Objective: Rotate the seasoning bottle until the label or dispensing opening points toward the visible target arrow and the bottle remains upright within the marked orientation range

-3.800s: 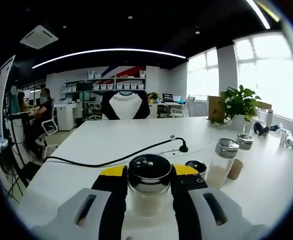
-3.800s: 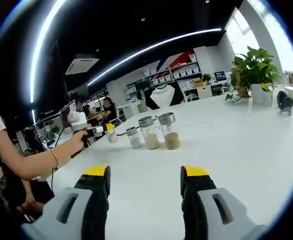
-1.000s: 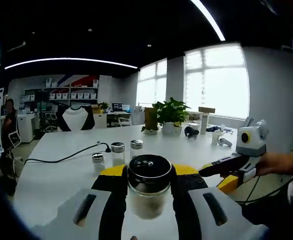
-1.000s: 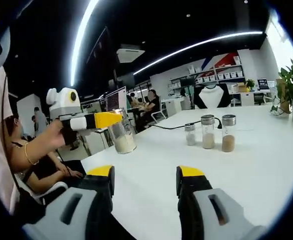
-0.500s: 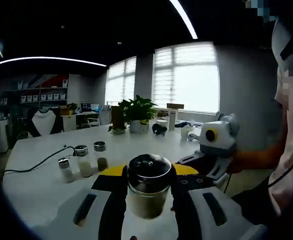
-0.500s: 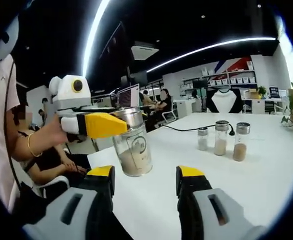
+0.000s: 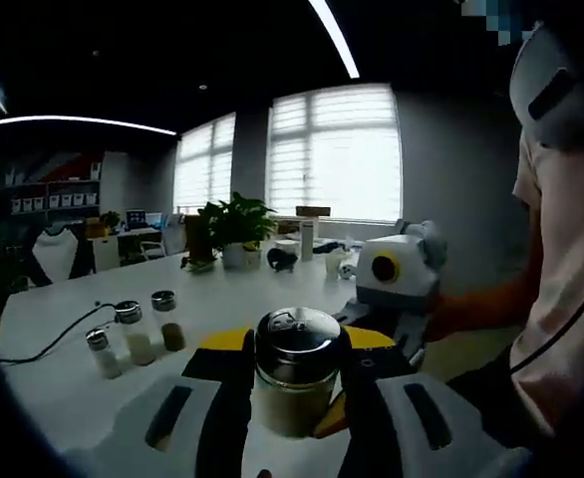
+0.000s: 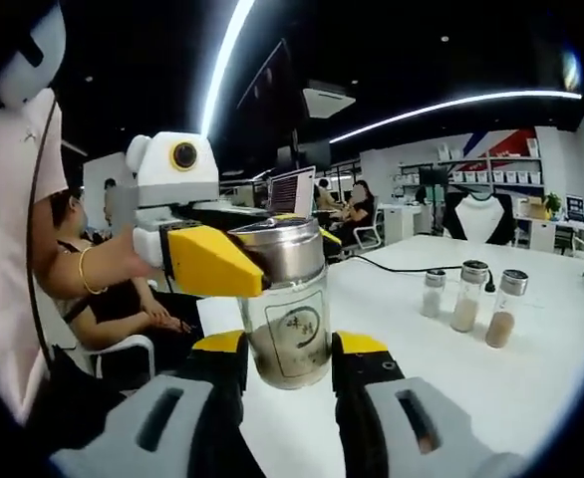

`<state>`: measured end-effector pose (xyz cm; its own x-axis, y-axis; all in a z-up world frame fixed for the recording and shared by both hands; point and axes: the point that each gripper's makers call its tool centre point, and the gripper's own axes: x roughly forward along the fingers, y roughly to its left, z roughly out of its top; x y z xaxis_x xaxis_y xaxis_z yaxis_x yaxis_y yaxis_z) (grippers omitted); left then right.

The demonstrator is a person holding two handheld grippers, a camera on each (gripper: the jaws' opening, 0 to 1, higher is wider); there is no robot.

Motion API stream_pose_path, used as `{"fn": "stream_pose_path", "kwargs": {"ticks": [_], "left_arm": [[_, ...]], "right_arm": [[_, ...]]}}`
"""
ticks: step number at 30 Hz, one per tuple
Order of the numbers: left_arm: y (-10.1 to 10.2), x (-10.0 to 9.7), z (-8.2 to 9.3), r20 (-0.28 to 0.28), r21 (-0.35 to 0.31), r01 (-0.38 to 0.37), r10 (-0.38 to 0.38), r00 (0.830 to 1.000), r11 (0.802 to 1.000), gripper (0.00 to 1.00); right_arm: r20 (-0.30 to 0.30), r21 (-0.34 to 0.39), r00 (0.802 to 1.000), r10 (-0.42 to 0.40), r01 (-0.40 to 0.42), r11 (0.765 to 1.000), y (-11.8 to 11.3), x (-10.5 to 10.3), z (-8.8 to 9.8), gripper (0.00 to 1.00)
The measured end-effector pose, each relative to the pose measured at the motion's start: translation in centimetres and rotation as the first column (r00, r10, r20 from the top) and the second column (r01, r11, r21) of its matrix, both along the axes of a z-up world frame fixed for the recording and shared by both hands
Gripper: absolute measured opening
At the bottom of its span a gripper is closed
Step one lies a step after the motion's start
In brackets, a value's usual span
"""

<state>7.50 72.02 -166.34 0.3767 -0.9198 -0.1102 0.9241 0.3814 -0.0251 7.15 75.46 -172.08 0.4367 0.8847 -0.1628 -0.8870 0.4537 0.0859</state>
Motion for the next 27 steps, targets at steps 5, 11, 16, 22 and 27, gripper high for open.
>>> {"fn": "stream_pose_path", "kwargs": {"ticks": [5,11,16,22,27], "left_arm": [[-0.1,-0.4,0.4,0.013,0.016,0.003,-0.003,1.000,1.000,0.36],[0.4,0.5,0.5,-0.032,-0.027,-0.070,0.069,0.997,0.997,0.35],[1.0,2.0,-0.1,-0.029,-0.018,-0.194,0.194,0.981,0.981,0.33],[2.0,3.6,0.8,-0.054,-0.092,-0.333,0.329,0.943,0.939,0.33],[1.9,4.6,0.5,-0.058,-0.097,-0.434,0.431,0.901,0.895,0.33]], "right_arm": [[0.052,0.001,0.998,-0.026,0.026,1.000,-0.1,-0.2,0.6,0.29],[0.048,-0.023,0.995,-0.089,0.090,0.996,-0.2,0.4,0.6,0.29],[0.082,-0.113,0.980,-0.184,0.192,0.975,-0.4,2.2,-0.2,0.28],[0.026,-0.022,0.956,-0.291,0.292,0.956,0.1,3.3,0.7,0.28],[0.009,-0.014,0.916,-0.400,0.400,0.916,-0.2,4.4,0.4,0.28]]}}
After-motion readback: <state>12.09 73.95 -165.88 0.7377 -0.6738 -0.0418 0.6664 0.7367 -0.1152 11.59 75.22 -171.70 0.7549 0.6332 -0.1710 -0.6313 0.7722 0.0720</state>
